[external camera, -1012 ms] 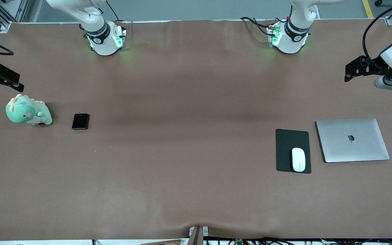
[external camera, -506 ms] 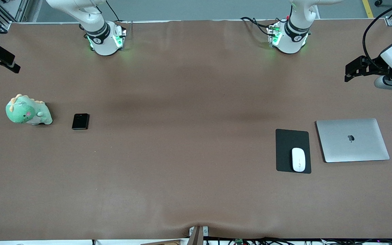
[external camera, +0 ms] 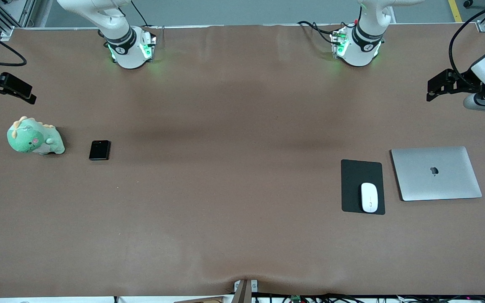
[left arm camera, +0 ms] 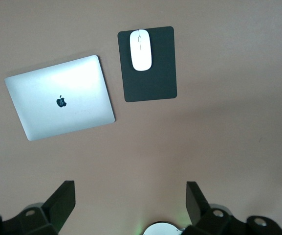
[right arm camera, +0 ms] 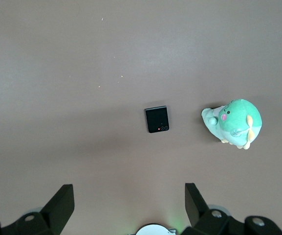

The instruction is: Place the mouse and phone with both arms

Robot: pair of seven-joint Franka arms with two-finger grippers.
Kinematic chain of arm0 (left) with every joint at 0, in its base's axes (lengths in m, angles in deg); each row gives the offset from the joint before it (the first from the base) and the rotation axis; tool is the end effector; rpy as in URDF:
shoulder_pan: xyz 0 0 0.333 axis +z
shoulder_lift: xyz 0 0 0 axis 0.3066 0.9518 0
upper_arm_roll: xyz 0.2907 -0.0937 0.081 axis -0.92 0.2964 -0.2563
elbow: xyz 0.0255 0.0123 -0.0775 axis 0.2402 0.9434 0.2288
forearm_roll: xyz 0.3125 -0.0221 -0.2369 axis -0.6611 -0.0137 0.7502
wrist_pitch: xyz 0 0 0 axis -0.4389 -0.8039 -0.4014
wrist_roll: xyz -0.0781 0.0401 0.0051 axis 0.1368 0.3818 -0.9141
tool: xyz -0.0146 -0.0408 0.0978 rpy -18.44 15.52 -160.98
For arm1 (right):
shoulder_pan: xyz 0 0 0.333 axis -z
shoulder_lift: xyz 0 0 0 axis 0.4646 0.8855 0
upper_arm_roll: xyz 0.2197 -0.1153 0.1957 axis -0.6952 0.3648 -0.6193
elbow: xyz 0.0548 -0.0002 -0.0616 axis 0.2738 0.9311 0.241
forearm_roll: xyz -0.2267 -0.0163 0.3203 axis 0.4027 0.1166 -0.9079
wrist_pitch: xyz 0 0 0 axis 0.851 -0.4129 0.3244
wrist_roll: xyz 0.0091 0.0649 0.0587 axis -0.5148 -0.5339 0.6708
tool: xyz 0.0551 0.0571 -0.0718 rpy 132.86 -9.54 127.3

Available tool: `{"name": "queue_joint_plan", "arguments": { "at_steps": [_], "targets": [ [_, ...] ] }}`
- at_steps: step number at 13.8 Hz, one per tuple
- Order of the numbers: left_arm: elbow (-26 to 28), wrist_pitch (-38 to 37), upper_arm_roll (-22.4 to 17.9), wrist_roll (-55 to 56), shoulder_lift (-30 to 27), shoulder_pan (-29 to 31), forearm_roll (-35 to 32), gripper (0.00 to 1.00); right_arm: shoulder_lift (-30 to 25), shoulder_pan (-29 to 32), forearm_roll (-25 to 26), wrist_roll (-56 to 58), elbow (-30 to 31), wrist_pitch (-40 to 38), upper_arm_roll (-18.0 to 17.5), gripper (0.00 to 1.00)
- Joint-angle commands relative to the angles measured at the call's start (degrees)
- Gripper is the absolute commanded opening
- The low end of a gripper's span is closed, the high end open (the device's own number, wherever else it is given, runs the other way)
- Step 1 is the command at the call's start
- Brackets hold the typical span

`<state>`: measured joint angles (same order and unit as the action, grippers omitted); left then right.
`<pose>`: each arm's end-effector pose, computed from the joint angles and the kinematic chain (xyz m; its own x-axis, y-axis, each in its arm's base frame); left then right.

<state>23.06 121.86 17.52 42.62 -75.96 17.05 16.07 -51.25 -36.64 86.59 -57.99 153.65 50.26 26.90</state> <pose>0.5361 -0.0416 0.6326 0.9771 -0.1959 -0.0832 -0.1974 -0.9803 -0.0097 0.5360 -0.0020 0.6632 0.9897 -0.1231 -0.0725 -0.1217 -0.9923 0.0239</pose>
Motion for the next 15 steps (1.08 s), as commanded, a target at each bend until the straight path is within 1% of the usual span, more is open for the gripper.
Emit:
{"name": "queue_joint_plan", "arguments": {
  "at_steps": [1, 9, 11, 12, 13, 14, 15],
  "targets": [
    [-0.9, -0.2, 0.4, -0.4, 0.4, 0.5, -0.6, 1.0, -1.7, -0.6, 0.9, -1.1, 1.5, -0.1, -0.3, 1.0],
    [-0.9, -0.2, 0.3, -0.4, 0.4, 0.5, -0.7, 1.0, -2.1, -0.5, 0.7, -1.2, 2.2, 0.0, -0.3, 1.0],
    [-0.9, -0.1, 0.3, -0.4, 0.5, 0.5, -0.7, 1.0, -2.1, 0.4, 0.6, -1.1, 2.2, -0.1, -0.8, 1.0],
    [-0.9, -0.2, 0.3, -0.4, 0.5, 0.6, -0.7, 1.0, -2.0, 2.6, 0.5, -1.1, 2.2, 0.0, -2.9, 1.0],
    [-0.9, -0.2, 0.3, -0.4, 0.4, 0.6, -0.7, 1.0, -2.0, 6.0, 0.5, -1.1, 2.2, 0.1, -6.5, 1.0],
    [-0.9, -0.2, 0.3, -0.4, 0.4, 0.6, -0.7, 1.0, -1.9, 8.0, 0.5, -1.1, 2.1, 0.2, -9.0, 1.0],
    [-0.9, -0.2, 0.3, -0.4, 0.4, 0.6, -0.7, 1.0, -2.0, 8.1, 0.5, -1.1, 2.1, 0.2, -9.2, 1.0]
  ]
}}
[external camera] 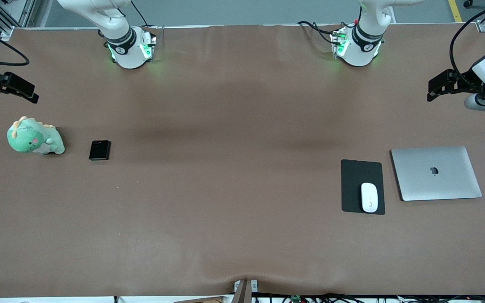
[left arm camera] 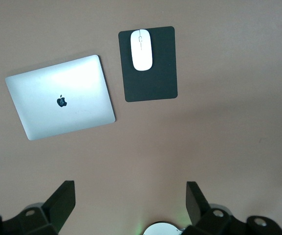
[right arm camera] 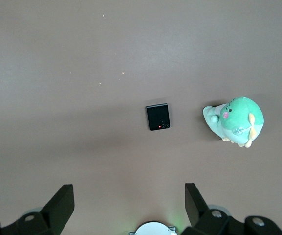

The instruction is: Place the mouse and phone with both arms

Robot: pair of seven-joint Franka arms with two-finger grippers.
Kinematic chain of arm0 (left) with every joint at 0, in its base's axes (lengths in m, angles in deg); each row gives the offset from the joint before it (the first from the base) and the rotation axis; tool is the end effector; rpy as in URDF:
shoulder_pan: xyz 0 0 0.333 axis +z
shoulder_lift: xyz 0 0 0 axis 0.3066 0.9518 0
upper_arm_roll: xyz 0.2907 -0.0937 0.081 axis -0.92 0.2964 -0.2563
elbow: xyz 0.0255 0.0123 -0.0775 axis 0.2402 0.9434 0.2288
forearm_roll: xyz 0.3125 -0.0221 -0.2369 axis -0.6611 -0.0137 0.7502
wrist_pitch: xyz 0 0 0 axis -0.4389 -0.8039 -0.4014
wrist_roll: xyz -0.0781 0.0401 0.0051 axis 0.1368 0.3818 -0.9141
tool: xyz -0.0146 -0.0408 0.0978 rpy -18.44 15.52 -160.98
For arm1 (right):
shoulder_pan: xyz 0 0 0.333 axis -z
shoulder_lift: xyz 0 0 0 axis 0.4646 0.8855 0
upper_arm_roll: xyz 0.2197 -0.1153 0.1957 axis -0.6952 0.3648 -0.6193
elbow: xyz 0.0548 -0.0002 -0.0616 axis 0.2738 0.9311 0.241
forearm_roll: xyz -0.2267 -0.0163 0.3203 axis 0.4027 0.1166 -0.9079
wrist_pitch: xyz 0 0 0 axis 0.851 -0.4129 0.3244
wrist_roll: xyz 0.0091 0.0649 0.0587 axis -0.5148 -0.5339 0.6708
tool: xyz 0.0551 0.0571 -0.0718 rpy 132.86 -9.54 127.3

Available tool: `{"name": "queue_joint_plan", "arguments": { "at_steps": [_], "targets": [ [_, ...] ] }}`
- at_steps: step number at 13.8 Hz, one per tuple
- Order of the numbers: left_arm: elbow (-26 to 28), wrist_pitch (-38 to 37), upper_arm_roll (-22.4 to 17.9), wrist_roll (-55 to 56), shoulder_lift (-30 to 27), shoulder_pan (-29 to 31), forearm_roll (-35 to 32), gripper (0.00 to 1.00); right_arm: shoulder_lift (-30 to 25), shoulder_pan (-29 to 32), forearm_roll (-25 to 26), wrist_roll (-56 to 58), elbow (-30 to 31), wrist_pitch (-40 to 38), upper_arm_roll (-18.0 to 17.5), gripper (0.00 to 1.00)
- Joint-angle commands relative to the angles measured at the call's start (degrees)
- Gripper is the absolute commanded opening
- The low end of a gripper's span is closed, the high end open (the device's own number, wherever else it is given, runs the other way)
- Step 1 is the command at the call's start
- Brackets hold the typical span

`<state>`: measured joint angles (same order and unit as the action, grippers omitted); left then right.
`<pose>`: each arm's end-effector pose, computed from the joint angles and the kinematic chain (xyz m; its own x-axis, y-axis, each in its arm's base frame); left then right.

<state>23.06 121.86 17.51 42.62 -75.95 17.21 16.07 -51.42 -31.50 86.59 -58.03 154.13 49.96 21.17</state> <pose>0.5362 -0.0400 0.6325 0.9776 -0.1930 -0.0834 -0.1945 -0.9809 -0.0096 0.5346 0.0032 0.6606 0.9900 -0.1137 -0.0832 -0.1120 -0.9934 0.0242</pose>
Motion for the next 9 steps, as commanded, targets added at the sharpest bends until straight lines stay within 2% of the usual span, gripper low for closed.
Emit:
{"name": "queue_joint_plan", "arguments": {
  "at_steps": [1, 9],
  "targets": [
    [-0.9, -0.2, 0.3, -0.4, 0.4, 0.5, -0.7, 1.0, -1.7, 2.9, 0.5, -1.0, 1.6, 0.5, -3.5, 1.0],
    [-0.9, -0.2, 0.3, -0.2, 0.4, 0.9, -0.6, 1.0, -1.5, 2.9, 0.5, -1.0, 1.2, 0.6, -3.6, 1.0]
  ]
}}
